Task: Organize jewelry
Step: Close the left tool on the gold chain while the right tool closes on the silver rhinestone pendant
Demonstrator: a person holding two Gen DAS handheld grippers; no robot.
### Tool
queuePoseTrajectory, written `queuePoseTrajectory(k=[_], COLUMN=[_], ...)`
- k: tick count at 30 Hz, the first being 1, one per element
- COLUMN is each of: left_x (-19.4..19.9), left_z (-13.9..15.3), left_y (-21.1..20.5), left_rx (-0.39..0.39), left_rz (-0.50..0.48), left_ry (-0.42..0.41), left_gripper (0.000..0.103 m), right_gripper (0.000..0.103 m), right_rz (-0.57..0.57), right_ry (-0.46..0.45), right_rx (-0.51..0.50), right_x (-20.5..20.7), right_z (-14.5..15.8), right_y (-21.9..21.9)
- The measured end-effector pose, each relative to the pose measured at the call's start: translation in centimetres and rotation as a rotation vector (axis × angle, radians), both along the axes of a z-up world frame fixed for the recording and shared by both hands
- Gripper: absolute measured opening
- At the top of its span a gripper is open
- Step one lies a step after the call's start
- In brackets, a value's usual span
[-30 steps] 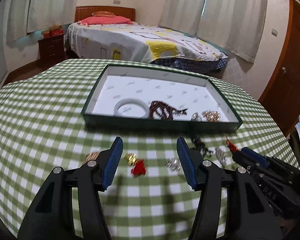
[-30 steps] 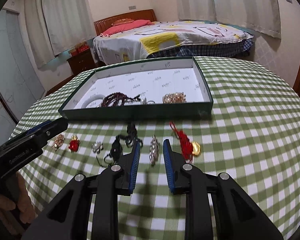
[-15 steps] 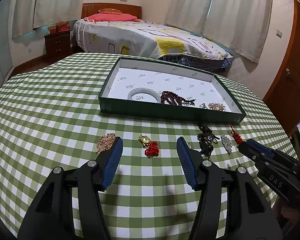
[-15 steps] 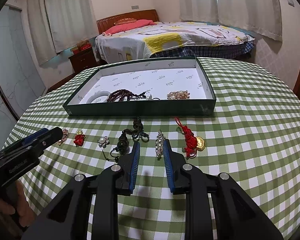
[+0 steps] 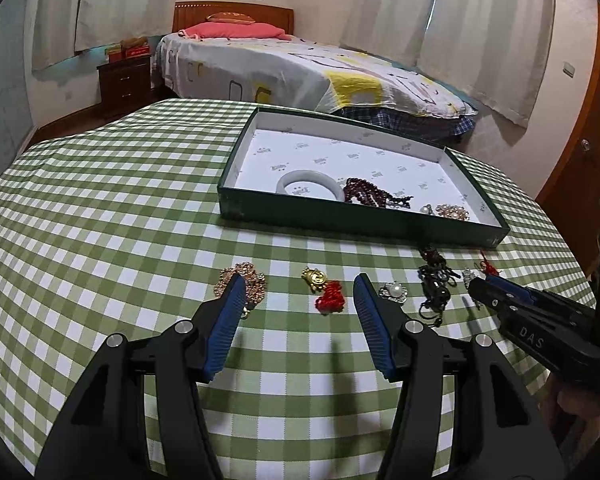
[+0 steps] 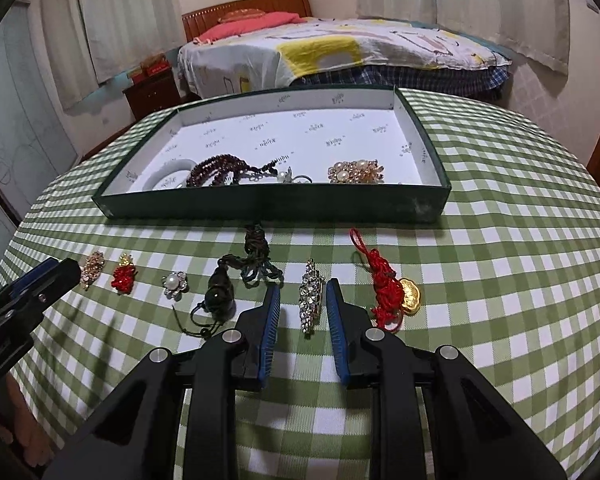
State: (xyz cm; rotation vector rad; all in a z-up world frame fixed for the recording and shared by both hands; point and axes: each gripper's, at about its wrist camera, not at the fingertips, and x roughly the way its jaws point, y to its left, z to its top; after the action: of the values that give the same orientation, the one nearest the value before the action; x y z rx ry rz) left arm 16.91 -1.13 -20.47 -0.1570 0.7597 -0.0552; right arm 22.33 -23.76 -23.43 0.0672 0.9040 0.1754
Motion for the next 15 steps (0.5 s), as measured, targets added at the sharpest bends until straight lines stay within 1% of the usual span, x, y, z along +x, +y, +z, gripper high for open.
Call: queuePoseTrajectory(k=[3, 6, 8, 9, 15], left_x=[0.2, 0.4, 0.5, 0.6, 1.3], left_z=[-0.3, -0.6, -0.8, -0.9, -1.4], left_y=[0.3, 0.8, 1.0, 1.2, 1.7], left_rx=[0.001, 0.001, 0.004, 0.002, 0.007], left_rz=[0.008, 0.02, 0.027, 0.031, 0.049], left_ry=[0.008, 0.017, 0.024, 0.028, 0.049], left_gripper=[0.055, 0.055, 0.055, 0.055, 0.055], right_gripper=[0.025, 0.024, 0.013, 0.012, 0.011], right_rz=[0.007, 0.018, 0.024, 0.024, 0.011], right_ry=[0.023, 0.013, 0.011, 0.009, -0.012], right_rx=[-0.011, -0.036, -0.032, -0.018, 0.005], right_x=[0.4, 0.2, 0.1, 0.0, -0.6], right_z=[-0.6, -0.7, -0.7, -0.6, -0.3], right_y=[0.1, 0.5, 0.4, 0.3, -0.5])
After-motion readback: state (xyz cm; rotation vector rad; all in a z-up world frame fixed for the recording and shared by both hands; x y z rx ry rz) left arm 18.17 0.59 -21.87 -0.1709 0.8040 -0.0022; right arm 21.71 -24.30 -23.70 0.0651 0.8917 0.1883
